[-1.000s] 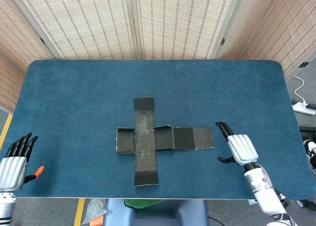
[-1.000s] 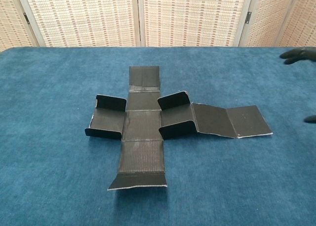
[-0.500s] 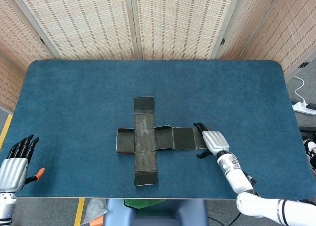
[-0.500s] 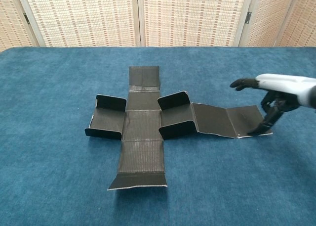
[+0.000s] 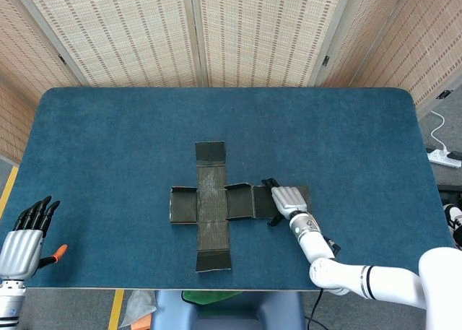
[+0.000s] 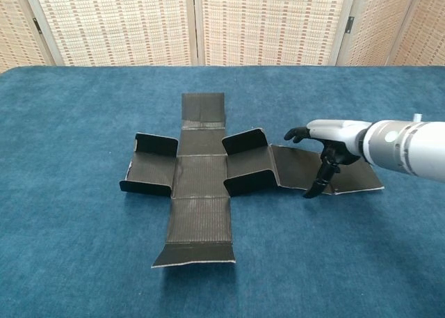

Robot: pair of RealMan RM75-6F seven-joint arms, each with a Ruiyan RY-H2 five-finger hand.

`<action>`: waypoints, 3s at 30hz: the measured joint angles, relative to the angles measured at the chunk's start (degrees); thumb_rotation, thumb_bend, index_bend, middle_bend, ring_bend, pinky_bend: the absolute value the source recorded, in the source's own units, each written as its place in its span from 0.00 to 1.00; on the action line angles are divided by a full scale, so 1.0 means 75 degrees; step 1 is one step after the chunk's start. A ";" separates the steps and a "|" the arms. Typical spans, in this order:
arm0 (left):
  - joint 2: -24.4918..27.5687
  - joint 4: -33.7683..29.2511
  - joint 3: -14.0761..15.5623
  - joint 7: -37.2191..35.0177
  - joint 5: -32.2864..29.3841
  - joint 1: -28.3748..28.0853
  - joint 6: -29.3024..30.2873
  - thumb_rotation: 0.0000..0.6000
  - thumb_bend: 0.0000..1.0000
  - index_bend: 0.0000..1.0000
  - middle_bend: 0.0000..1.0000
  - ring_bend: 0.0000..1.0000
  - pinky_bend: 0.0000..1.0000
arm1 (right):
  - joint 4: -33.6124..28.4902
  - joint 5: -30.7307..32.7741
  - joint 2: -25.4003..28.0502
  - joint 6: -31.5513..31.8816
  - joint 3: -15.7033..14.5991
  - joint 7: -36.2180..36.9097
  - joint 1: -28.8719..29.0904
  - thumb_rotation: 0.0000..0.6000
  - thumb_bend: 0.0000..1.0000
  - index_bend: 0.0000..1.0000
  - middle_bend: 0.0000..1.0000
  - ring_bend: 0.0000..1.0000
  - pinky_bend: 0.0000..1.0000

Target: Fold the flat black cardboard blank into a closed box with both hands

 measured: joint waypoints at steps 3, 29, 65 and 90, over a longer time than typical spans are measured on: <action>-0.0012 0.0052 -0.0004 -0.0032 -0.0043 -0.0006 -0.0051 1.00 0.22 0.00 0.00 0.00 0.12 | 0.0161 0.0187 -0.0117 0.0027 -0.0050 -0.0084 0.0174 1.00 0.09 0.00 0.03 0.76 1.00; -0.0671 0.0865 -0.0525 -0.0730 0.0128 -0.1107 -0.0837 1.00 0.23 0.19 0.17 0.49 0.51 | 0.0167 -0.0426 -0.0543 0.0818 -0.0160 0.0174 0.0402 1.00 0.23 0.40 0.31 0.76 1.00; -0.3586 0.2828 -0.1260 0.0810 -0.1772 -0.3872 -0.4047 1.00 0.18 0.00 0.00 0.53 0.63 | 0.0925 -0.2624 -0.1436 0.1572 -0.0466 -0.0428 0.0103 1.00 0.23 0.40 0.39 0.77 1.00; -0.2632 0.1103 -0.0925 -0.1923 -0.0426 -0.4454 -0.4412 1.00 0.18 0.00 0.00 0.48 0.63 | 0.0383 -0.4225 -0.0305 0.0211 -0.0737 -0.1768 0.1161 1.00 0.23 0.40 0.42 0.77 1.00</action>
